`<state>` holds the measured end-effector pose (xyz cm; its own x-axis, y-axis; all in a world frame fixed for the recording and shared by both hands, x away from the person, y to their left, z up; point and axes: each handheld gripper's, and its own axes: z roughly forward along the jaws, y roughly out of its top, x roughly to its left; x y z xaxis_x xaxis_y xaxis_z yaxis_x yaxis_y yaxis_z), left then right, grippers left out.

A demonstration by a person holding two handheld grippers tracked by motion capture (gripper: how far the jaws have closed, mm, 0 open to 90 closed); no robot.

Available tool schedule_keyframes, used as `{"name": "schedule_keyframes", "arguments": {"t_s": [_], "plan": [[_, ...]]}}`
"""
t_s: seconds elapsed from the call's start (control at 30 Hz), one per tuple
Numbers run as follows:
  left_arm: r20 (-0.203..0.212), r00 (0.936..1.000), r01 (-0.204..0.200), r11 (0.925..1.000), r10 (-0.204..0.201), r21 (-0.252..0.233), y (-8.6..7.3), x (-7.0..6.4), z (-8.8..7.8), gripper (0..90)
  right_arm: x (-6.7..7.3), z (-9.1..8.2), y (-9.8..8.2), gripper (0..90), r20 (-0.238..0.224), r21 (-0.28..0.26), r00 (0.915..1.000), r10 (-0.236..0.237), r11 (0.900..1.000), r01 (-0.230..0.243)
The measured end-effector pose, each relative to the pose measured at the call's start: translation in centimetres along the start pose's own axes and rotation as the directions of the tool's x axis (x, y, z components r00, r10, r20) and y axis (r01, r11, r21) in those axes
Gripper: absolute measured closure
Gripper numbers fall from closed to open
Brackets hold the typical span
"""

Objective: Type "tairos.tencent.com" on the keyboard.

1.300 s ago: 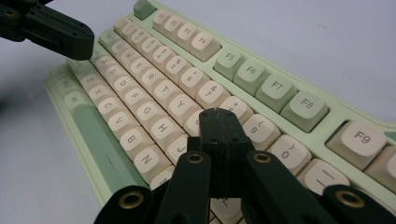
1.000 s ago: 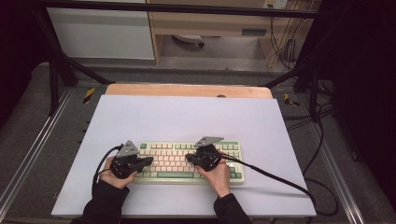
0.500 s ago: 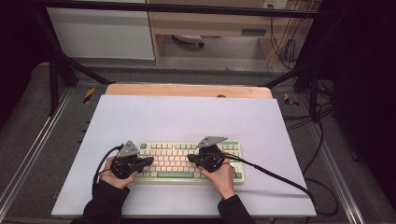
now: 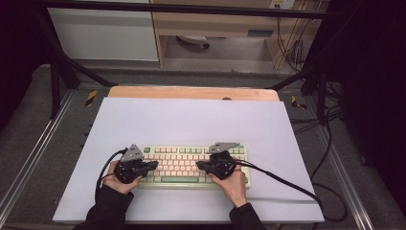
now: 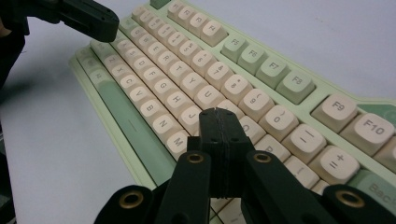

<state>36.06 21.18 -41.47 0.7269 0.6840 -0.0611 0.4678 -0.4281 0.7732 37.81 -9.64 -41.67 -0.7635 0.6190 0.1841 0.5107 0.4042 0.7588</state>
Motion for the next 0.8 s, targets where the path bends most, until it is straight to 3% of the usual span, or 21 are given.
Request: {"name": "schedule_keyframes", "arguments": {"t_s": [0.8], "plan": [[-0.011, 0.9997, -0.023, 0.9997, 0.023, -0.003, 1.7, -0.9, 0.9, 89.8, -0.3, -2.2, -1.7, 90.0, -0.006, 0.005, 1.0000, -0.002, 1.000, 0.002]]}}
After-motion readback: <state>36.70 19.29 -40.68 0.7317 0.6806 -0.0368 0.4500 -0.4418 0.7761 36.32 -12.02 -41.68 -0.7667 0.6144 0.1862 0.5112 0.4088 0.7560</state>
